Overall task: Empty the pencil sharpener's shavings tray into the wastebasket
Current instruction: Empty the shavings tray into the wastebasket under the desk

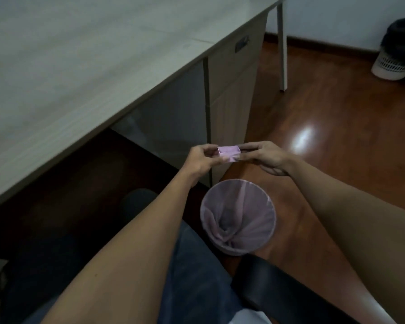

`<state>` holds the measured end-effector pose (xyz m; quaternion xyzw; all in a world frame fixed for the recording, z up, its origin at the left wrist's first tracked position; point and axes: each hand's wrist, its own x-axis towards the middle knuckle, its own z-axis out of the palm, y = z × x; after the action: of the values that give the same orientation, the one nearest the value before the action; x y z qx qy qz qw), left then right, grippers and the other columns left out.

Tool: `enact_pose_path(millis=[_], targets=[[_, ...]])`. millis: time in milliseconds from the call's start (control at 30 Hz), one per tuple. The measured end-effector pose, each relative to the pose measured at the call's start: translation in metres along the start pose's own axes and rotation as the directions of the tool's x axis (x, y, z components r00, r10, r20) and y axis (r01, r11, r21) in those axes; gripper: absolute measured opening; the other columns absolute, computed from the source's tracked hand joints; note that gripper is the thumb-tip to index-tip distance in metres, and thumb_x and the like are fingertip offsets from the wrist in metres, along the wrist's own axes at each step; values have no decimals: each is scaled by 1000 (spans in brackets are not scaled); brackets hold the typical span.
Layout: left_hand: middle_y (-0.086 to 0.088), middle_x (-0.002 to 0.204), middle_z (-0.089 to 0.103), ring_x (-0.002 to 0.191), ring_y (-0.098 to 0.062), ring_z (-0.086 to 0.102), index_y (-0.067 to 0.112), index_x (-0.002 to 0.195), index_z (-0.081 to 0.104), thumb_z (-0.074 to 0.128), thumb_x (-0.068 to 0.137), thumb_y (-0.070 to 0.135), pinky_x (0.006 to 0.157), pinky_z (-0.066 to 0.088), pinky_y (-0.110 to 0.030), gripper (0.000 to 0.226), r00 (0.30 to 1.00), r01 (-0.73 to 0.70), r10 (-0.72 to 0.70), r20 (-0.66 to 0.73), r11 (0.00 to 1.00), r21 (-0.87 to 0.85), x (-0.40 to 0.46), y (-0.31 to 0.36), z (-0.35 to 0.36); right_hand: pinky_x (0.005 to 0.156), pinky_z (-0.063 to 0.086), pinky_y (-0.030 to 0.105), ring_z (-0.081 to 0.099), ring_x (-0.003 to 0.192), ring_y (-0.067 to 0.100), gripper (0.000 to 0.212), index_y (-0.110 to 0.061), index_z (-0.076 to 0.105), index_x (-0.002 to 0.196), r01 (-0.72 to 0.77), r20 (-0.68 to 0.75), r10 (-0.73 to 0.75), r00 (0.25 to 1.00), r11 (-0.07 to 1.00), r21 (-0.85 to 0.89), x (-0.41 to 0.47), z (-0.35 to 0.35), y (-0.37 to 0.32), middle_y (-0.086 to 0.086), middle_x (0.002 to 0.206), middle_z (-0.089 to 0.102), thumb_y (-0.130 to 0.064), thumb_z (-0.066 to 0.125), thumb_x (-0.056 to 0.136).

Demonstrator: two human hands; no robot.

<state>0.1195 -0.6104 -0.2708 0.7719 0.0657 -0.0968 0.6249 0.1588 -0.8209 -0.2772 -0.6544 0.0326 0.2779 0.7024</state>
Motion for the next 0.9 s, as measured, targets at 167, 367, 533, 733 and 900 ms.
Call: enact_pose_path(millis=[167, 367, 533, 733, 900], targets=[[-17, 121, 67, 105, -20, 64, -6, 133, 58, 83, 79, 6, 81, 52, -16, 60, 987, 163, -163, -10, 986, -36, -3, -46, 11, 86, 59, 21, 73, 92, 17, 43, 8, 66, 123, -171, 32, 169, 985, 982, 81, 1, 4, 45, 25, 120, 71, 3, 76, 82], [-20, 90, 70, 81, -23, 65, -5, 95, 70, 80, 83, 8, 75, 56, -21, 20, 942, 335, -335, 20, 933, -130, -5, -74, 26, 82, 61, 24, 71, 104, 26, 38, 11, 66, 118, -351, 5, 353, 936, 930, 110, 4, 2, 71, 22, 124, 69, -3, 77, 84], [-15, 81, 67, 68, -17, 64, -5, 81, 68, 77, 87, 14, 53, 57, -14, 22, 902, 422, -432, -15, 888, -180, -8, -81, 40, 82, 61, 30, 71, 101, 28, 29, -2, 66, 112, -485, 26, 486, 874, 867, 113, 6, 1, 83, 20, 115, 70, -14, 75, 88], [-22, 92, 69, 72, -25, 69, -14, 110, 69, 81, 83, 28, 50, 60, -24, 51, 858, 497, -511, -50, 851, -170, -1, -75, 44, 60, 64, 31, 77, 79, 29, 53, 8, 62, 110, -578, -51, 587, 808, 807, 117, 11, -2, 77, 22, 126, 60, -29, 84, 78], [-15, 76, 68, 65, -22, 67, -7, 104, 69, 80, 84, 32, 57, 62, -29, 45, 837, 536, -544, -53, 836, -116, 4, -65, 41, 71, 65, 33, 75, 88, 28, 73, 11, 61, 121, -614, -46, 621, 782, 781, 114, 14, 0, 69, 24, 109, 69, -33, 88, 70]])
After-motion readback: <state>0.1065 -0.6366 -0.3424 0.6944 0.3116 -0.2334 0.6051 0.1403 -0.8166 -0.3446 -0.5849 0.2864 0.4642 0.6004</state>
